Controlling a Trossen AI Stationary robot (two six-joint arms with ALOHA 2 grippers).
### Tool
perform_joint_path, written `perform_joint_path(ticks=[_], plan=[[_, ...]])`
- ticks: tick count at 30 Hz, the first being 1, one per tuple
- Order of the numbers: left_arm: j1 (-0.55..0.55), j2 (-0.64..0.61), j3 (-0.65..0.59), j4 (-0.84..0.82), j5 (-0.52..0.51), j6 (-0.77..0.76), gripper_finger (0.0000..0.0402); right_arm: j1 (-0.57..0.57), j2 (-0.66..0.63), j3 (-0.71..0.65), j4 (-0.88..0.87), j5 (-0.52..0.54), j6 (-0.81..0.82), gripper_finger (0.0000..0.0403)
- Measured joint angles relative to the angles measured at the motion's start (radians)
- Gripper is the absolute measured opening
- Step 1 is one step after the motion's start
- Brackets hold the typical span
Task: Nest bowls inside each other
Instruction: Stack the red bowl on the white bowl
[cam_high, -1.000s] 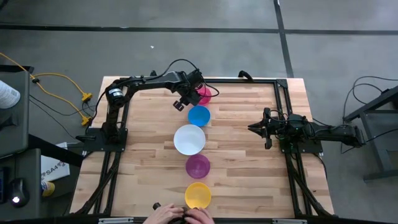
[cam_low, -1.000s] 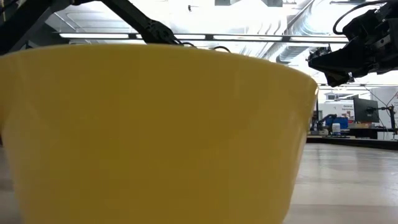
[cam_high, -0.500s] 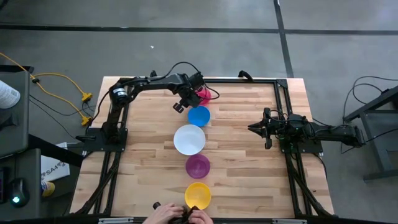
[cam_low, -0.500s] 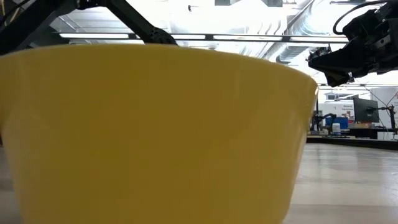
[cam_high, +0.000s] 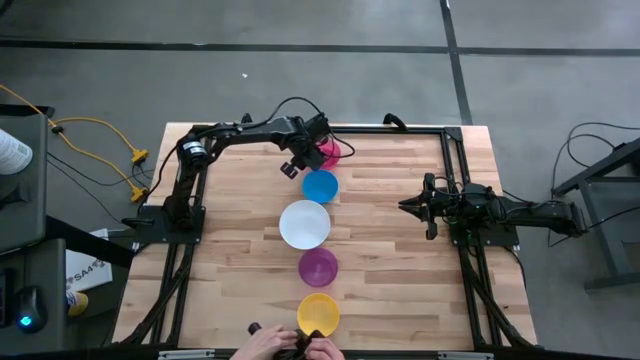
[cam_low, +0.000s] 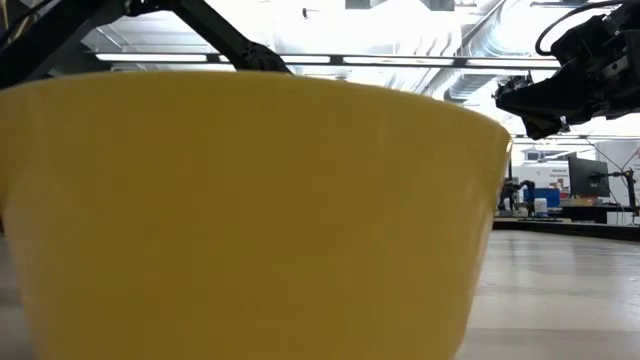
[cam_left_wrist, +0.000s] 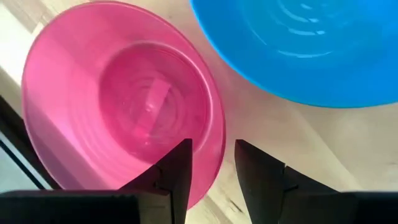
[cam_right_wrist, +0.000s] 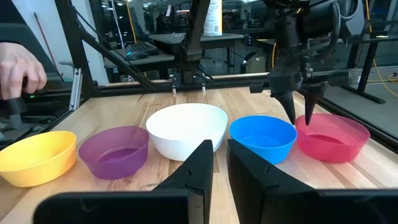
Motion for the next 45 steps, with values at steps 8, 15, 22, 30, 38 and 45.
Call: perform_joint_path(ticks=[8,15,22,30,38,45], plan=[[0.0,0.0,0.0,-0.014,-0.001,0.0,0.0096,0.0,0.0,0.0,0.0,0.0,0.0,0.0039],[0.0,0.0,0.0,-0.014,-0.001,0.0,0.005,0.0,0.0,0.0,0.0,0.0,0.0,0.0039],[0.0,0.0,0.0,-0.012,-0.004,0.0,0.0039,0.0,0.0,0.0,0.0,0.0,0.0,0.0039],[0.0,0.0,0.0,-0.003,-0.05,0.038,0.0024,0.0,0.0,0.0,0.0,0.0,0.0,0.0039],[0.0,0.0,0.0,-0.005,-0.055,0.052,0.0005,0.0,0.0,0.0,0.0,0.0,0.0,0.0039],[0.0,0.0,0.0,-0.005,-0.055,0.051,0.0003,0.0,0.0,0.0,0.0,0.0,0.0,0.0039]])
